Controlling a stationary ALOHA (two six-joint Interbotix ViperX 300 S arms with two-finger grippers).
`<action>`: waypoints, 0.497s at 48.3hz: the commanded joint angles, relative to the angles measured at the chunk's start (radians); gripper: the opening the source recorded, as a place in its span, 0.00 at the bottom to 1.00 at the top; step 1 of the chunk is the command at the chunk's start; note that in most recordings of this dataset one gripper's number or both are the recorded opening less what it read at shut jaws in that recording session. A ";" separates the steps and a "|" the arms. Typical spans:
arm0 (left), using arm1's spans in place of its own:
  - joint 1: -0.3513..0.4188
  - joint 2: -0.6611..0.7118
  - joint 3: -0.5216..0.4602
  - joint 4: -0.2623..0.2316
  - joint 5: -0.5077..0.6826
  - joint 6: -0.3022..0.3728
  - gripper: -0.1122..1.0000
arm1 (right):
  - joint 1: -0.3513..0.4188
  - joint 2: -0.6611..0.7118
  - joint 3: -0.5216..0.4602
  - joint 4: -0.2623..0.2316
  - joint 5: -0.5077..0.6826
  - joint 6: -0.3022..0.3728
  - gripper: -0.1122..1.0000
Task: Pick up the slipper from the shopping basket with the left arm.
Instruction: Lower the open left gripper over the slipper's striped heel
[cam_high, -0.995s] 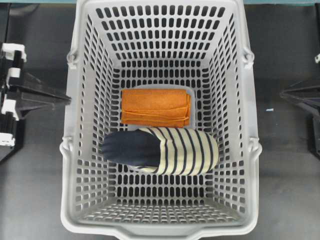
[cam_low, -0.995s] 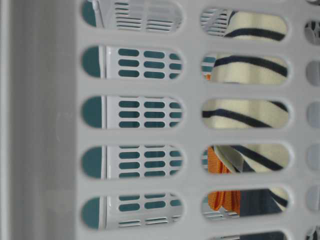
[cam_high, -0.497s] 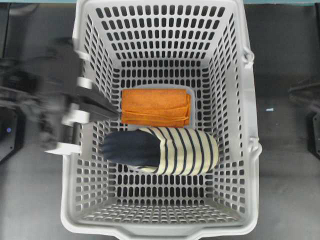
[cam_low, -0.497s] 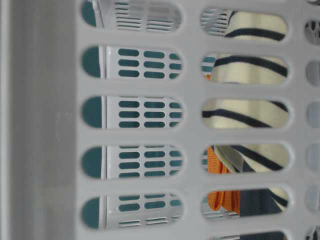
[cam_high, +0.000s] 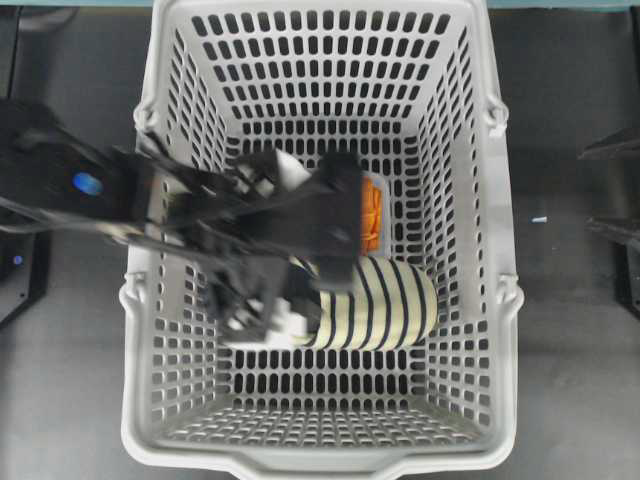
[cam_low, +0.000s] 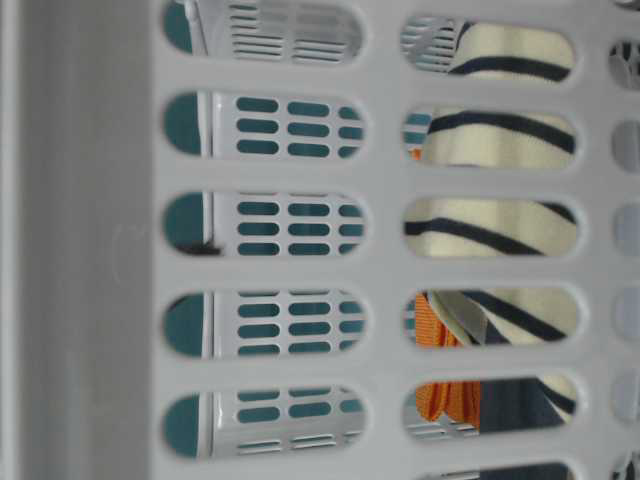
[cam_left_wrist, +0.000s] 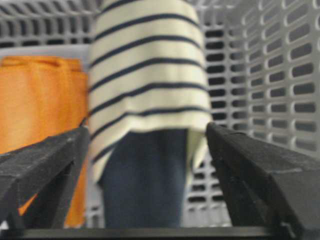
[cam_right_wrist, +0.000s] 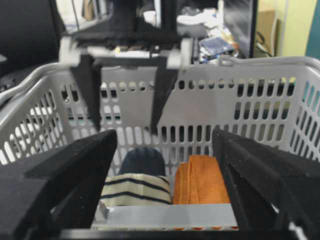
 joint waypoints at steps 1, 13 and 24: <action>0.002 0.041 -0.063 0.003 0.025 -0.018 0.90 | 0.000 0.006 -0.021 0.003 -0.005 0.000 0.76; 0.000 0.167 -0.069 0.003 0.064 -0.046 0.91 | 0.012 0.006 -0.017 0.003 -0.014 -0.002 0.76; 0.000 0.232 -0.052 0.005 0.072 -0.035 0.91 | 0.018 0.006 -0.006 0.003 -0.015 -0.002 0.76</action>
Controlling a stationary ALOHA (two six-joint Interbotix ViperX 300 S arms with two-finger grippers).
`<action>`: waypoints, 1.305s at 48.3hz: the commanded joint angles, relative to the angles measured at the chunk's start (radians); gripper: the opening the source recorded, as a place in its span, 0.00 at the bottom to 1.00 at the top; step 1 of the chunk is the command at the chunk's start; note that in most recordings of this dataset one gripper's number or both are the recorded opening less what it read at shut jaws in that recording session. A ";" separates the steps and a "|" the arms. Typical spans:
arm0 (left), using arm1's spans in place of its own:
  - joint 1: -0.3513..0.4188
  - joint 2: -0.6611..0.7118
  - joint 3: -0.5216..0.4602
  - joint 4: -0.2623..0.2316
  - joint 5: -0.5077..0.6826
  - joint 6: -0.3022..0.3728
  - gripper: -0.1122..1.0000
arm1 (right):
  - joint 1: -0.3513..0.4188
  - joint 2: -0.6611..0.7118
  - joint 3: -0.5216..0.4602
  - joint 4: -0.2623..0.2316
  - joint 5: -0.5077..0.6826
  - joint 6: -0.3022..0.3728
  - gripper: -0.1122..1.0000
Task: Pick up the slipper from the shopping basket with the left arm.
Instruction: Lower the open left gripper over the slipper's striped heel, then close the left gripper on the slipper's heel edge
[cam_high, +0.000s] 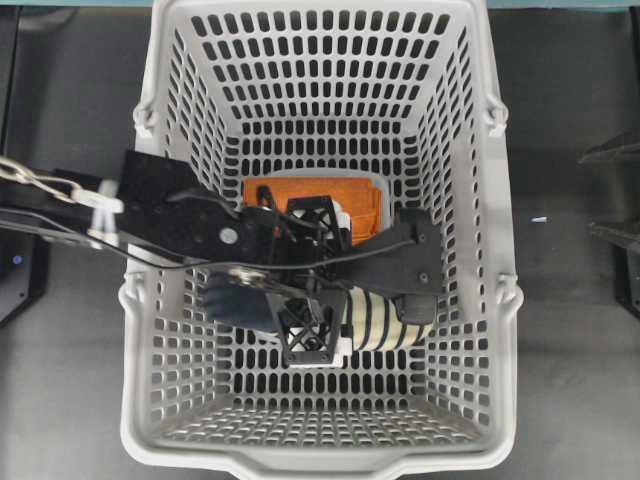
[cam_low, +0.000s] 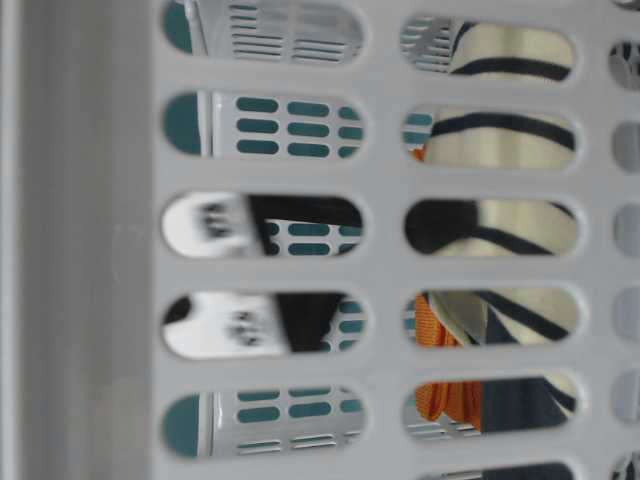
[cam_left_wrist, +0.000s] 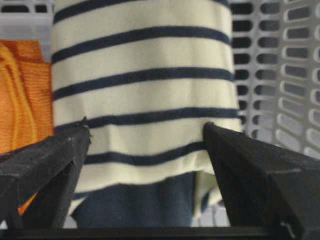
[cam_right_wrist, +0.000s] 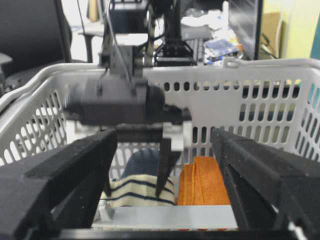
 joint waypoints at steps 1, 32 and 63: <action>-0.002 0.011 0.002 0.003 -0.003 -0.002 0.91 | 0.006 0.006 -0.008 0.003 -0.012 -0.002 0.76; 0.003 0.000 0.049 0.003 0.032 0.003 0.38 | 0.006 0.006 0.015 0.003 -0.046 -0.002 0.76; 0.009 -0.021 -0.506 0.005 0.503 0.058 0.16 | 0.006 0.005 0.015 0.003 -0.052 -0.002 0.76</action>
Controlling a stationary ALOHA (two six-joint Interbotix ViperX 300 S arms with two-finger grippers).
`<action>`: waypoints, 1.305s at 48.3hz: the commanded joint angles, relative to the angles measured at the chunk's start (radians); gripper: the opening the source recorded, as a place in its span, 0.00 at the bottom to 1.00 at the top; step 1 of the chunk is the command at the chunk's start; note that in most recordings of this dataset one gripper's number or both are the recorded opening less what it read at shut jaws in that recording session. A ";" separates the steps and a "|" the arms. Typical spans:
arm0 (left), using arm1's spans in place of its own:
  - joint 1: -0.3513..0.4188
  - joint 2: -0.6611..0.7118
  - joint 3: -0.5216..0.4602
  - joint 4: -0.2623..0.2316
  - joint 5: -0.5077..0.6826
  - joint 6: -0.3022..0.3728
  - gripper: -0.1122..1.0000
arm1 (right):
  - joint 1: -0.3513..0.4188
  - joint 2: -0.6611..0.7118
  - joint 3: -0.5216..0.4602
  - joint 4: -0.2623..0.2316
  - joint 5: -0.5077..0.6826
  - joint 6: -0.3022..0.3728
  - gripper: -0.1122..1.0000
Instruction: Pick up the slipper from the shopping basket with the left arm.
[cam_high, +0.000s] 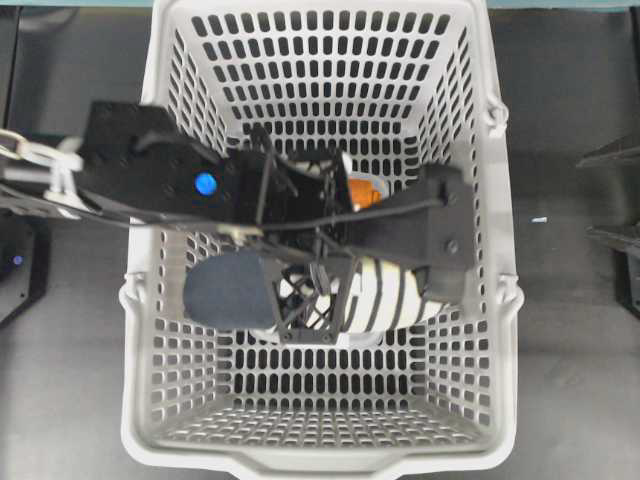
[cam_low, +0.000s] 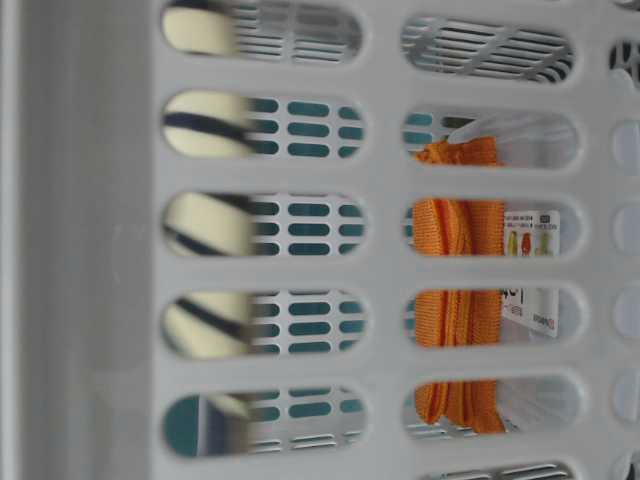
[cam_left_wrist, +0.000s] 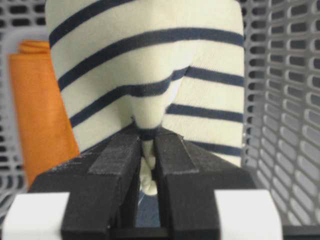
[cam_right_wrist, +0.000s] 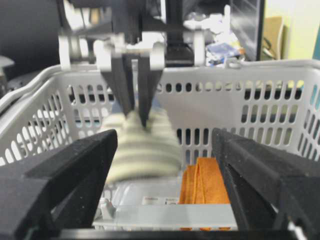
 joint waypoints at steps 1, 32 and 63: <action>-0.005 0.005 -0.123 0.003 0.081 0.003 0.15 | 0.002 0.008 -0.011 0.003 -0.011 -0.002 0.76; -0.015 0.075 -0.264 0.003 0.216 0.060 0.16 | 0.002 0.006 -0.011 0.003 -0.011 -0.002 0.76; -0.015 0.081 -0.259 0.003 0.221 0.060 0.16 | 0.002 0.006 -0.009 0.003 -0.011 -0.002 0.76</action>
